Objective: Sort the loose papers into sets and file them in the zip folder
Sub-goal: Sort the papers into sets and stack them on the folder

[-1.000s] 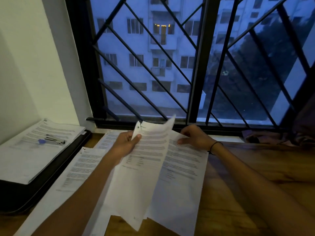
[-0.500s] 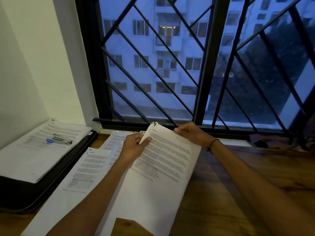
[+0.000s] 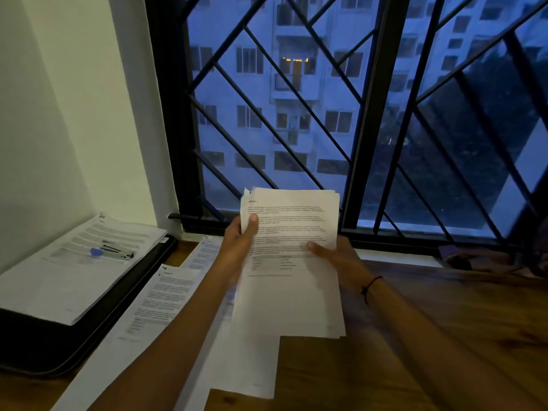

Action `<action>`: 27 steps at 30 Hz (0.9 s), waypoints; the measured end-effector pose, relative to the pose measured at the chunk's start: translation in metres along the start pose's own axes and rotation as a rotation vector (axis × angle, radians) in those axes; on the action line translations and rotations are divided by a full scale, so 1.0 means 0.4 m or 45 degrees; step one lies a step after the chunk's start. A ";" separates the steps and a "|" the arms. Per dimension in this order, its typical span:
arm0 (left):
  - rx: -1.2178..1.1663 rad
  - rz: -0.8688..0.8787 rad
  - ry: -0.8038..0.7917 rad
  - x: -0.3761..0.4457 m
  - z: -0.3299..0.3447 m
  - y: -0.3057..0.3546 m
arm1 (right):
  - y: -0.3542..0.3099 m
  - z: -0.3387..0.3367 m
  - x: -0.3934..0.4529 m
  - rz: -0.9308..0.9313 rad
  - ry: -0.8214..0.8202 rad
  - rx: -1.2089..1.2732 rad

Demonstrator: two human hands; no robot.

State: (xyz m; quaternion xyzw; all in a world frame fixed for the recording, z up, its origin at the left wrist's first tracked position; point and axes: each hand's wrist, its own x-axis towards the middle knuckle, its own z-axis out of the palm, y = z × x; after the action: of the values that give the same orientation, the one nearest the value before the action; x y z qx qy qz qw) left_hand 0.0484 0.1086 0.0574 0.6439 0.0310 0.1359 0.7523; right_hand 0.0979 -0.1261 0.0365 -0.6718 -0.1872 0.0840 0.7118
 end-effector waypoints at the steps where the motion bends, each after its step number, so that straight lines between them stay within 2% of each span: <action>1: -0.040 0.006 -0.022 0.001 0.004 0.011 | -0.012 0.003 0.005 -0.033 0.047 -0.012; 5: -0.111 0.022 -0.101 -0.006 0.009 0.074 | -0.067 -0.001 0.027 -0.215 0.143 -0.046; 8: -0.121 0.064 -0.148 -0.014 0.015 0.121 | -0.112 0.006 0.032 -0.336 0.139 -0.031; 11: -0.126 0.097 -0.092 -0.017 0.031 0.149 | -0.143 0.020 0.030 -0.410 0.137 0.002; 17: 0.050 0.018 -0.003 -0.042 0.028 0.073 | -0.056 0.057 0.023 -0.252 0.117 -0.043; 22: 0.028 -0.023 0.048 -0.024 0.006 0.070 | -0.078 0.080 0.043 -0.311 0.141 -0.163; 25: 0.076 -0.001 0.027 -0.002 -0.020 0.094 | -0.113 0.083 0.055 -0.289 0.035 -0.287; 27: 0.147 -0.061 -0.012 0.001 -0.045 0.088 | -0.114 0.082 0.055 -0.168 -0.057 -0.370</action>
State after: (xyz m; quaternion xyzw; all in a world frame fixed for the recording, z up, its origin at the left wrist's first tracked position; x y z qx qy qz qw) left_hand 0.0390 0.1307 0.0887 0.6858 0.0507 0.1128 0.7172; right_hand 0.0995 -0.0913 0.0856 -0.7520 -0.2567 0.0240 0.6067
